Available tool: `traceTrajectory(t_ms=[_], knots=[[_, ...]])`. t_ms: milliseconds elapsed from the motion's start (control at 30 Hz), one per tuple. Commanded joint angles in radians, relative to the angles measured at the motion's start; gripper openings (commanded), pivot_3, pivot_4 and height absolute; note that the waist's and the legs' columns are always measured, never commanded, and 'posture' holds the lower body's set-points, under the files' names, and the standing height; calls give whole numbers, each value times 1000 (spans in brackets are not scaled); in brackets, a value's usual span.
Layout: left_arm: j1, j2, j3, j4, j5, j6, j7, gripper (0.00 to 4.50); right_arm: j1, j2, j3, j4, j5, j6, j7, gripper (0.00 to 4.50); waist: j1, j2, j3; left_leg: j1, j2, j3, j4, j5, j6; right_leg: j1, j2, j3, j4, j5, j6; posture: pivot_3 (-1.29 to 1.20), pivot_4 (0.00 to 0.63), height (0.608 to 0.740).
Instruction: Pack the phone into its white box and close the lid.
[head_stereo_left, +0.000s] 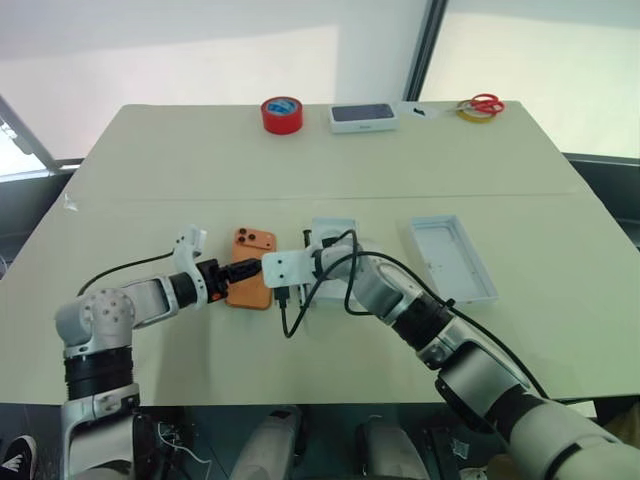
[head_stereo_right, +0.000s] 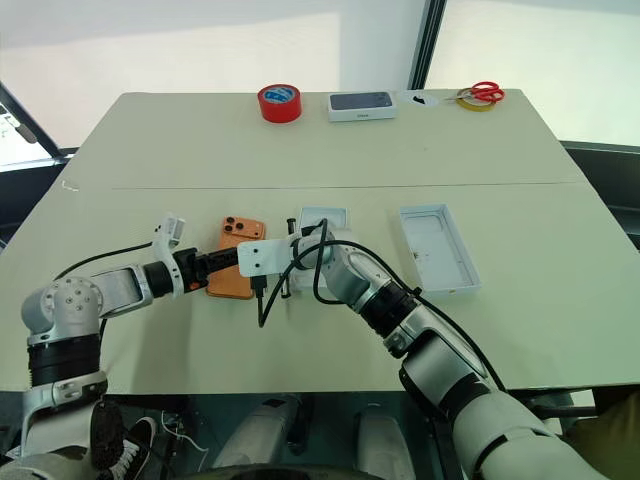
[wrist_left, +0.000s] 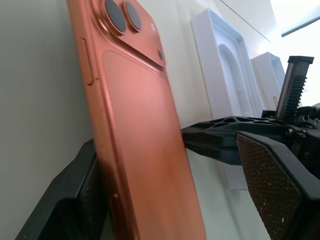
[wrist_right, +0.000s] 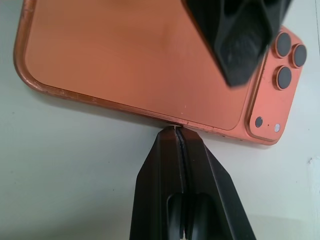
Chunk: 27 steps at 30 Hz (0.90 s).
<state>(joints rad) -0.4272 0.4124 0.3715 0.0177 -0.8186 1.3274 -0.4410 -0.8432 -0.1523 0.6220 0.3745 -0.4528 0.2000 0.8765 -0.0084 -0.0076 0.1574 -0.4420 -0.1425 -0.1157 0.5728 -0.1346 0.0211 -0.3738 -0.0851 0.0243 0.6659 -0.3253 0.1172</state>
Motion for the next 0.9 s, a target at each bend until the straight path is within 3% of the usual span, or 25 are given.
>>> traceTrajectory(t_ms=[33,100,367,533,667,767,867,900], knots=[[10,-23,-13,25,-19,45,2,3861,2,6,5,-27,-1,-8,0,31,0,0,0,0,0,0,0,0,0,0,0,0,0,0,0,0,150,736],[14,-16,8,47,-14,47,3,3861,1,5,4,-25,-1,-7,-3,31,-2,0,0,0,0,0,0,0,0,0,0,0,0,0,0,0,150,736],[12,-34,97,114,-51,61,11,22,-3,9,-13,-24,7,-8,-22,0,-3,-1,-1,0,0,0,0,0,0,0,0,0,0,0,0,0,150,736],[19,-47,156,123,-97,80,17,22,-2,20,-80,-54,71,-14,-47,0,-7,-1,0,0,0,-1,0,0,0,0,0,0,0,0,0,0,150,736],[23,-49,189,96,-138,73,13,22,9,39,-215,-110,251,42,8,0,-8,-2,0,0,1,-1,0,0,0,-1,0,0,0,0,0,0,150,736],[3,-62,240,107,-180,66,26,0,40,-15,-251,-188,343,64,105,875,-8,-2,1,-1,1,-1,0,0,0,-1,0,0,0,0,0,0,150,736],[-10,-79,263,85,-220,68,42,0,124,-133,-250,-309,380,19,194,2406,-1,-3,1,-1,1,-1,0,0,0,-1,0,-1,-1,0,0,0,150,736],[-11,-84,260,75,-227,71,48,0,150,-168,-251,-339,390,6,216,2406,2,-4,2,-2,0,-1,0,0,1,-1,-1,-1,-2,0,0,0,150,736]])
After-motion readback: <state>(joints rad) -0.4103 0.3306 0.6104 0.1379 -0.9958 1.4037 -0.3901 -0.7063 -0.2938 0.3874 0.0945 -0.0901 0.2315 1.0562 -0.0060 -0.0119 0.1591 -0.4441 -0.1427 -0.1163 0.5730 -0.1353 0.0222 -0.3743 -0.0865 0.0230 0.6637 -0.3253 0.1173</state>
